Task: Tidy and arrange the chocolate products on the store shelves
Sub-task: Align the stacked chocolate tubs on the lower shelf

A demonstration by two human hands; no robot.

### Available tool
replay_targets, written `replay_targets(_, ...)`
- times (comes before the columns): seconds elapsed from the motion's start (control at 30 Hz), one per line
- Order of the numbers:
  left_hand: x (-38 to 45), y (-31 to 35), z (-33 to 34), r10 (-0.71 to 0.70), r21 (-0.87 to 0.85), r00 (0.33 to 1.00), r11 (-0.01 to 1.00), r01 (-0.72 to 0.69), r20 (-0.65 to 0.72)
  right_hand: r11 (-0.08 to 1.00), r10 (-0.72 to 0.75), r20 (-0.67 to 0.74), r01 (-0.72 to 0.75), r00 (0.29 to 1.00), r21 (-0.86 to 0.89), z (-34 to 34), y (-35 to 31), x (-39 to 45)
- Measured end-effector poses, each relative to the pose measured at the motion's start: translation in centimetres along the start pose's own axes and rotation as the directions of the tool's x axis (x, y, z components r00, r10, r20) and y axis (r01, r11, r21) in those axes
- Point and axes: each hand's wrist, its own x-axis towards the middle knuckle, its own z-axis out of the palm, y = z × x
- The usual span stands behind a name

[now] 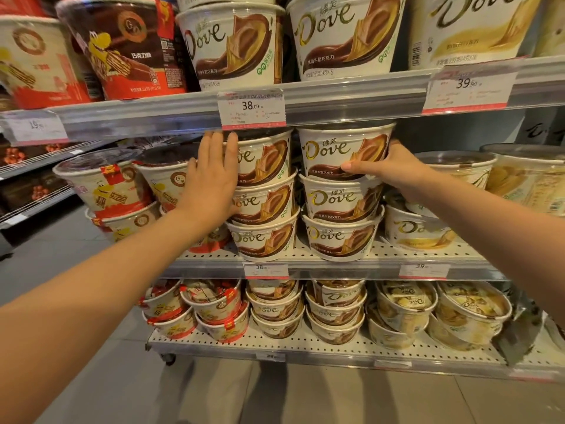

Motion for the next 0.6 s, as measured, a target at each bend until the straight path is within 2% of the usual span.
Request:
replay_targets(0.07, -0.9, 0.5, -0.4, -0.003, -0.017, 1.000, 1.000, 0.003, -0.009, 1.000, -0.024, -0.113, 0.026, 0.993, 0.009, 0.5, 0.4, -0.5)
replay_targets(0.13, -1.8, 1.1, -0.9, 0.022, -0.054, 1.000, 0.998, -0.023, -0.016, 0.993, -0.104, -0.220, 0.088, 0.970, -0.079, 1.0, 0.6, -1.5)
replay_targets(0.2, -2.8, 1.6, -1.2, 0.077, -0.087, 0.996, 0.993, -0.081, -0.042, 0.959, -0.245, -0.285, 0.189, 0.927, -0.210, 1.3, 0.9, -3.2)
replay_targets(0.27, -4.1, 2.3, -1.1, 0.134, -0.124, 0.986, 0.982, -0.146, -0.095, 0.898, -0.405, -0.291, 0.318, 0.867, -0.304, 1.5, 1.5, -5.4)
replay_targets(0.4, -7.0, 3.9, 0.9, 0.270, -0.193, 0.952, 0.936, -0.295, -0.146, 0.733, -0.630, -0.167, 0.511, 0.758, -0.448, 2.1, 4.7, -8.9)
replay_targets(0.5, -9.1, 4.9, 3.4, 0.370, -0.252, 0.921, 0.886, -0.388, -0.119, 0.718, -0.616, -0.002, 0.561, 0.787, -0.412, 2.8, 8.1, -10.5)
replay_targets(0.6, -11.2, 5.7, 6.3, 0.459, -0.320, 0.889, 0.843, -0.432, 0.010, 0.713, -0.506, 0.234, 0.555, 0.830, -0.427, 3.6, 11.4, -11.4)
